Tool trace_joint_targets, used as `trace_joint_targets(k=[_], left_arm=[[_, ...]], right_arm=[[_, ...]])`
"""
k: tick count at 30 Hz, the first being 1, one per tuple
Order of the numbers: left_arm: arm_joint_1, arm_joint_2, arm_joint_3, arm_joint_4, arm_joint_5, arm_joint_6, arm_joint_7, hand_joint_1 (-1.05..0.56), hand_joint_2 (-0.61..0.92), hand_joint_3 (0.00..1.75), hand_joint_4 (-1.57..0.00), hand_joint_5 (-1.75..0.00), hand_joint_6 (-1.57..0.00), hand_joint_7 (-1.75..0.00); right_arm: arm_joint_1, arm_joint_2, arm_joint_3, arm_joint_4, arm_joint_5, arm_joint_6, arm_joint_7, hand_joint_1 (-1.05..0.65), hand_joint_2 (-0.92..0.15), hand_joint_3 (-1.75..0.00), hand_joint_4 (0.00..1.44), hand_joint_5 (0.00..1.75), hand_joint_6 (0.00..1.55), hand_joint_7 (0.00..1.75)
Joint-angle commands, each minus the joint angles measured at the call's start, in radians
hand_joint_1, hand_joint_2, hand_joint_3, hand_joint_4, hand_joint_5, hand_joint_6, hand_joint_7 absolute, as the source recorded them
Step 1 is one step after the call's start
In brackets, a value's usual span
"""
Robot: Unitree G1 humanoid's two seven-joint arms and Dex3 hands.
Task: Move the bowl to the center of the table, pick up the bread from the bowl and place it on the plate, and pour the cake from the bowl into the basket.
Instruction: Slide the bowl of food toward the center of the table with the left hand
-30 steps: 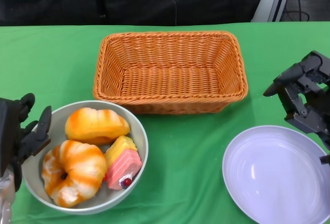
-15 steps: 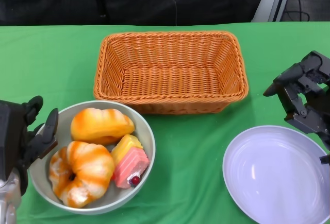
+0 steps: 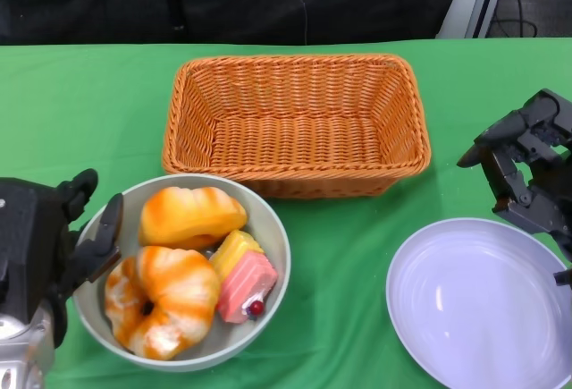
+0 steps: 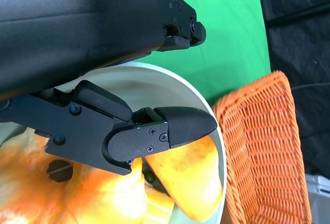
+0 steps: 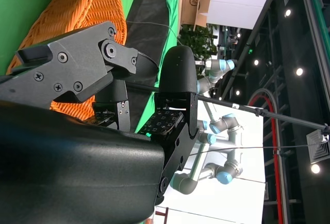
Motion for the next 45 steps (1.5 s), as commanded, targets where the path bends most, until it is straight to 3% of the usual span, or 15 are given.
trace_joint_targets(k=[1, 27, 45], left_arm=[[0.023, -0.005, -0.007, -0.024, -0.002, 0.02, -0.003, -0.76, 0.92, 0.7, -0.12, -0.01, -0.12, 0.0], [0.11, -0.023, -0.092, -0.16, -0.037, 0.071, -0.1, -0.75, 0.92, 0.69, -0.15, -0.01, -0.13, -0.01], [0.138, -0.049, -0.158, -0.219, -0.033, 0.088, -0.091, -0.77, 0.92, 0.66, -0.18, -0.02, -0.16, -0.01]], right_arm=[[0.008, -0.005, -0.006, -0.004, 0.003, -0.007, -0.004, -0.11, -0.69, -0.82, 0.81, 1.52, 0.75, 1.17], [0.017, 0.0, 0.001, -0.017, -0.02, 0.004, -0.031, -0.12, -0.69, -0.82, 0.82, 1.52, 0.75, 1.18], [0.027, 0.003, 0.008, -0.033, -0.026, 0.017, -0.041, -0.11, -0.69, -0.8, 0.81, 1.53, 0.75, 1.19]])
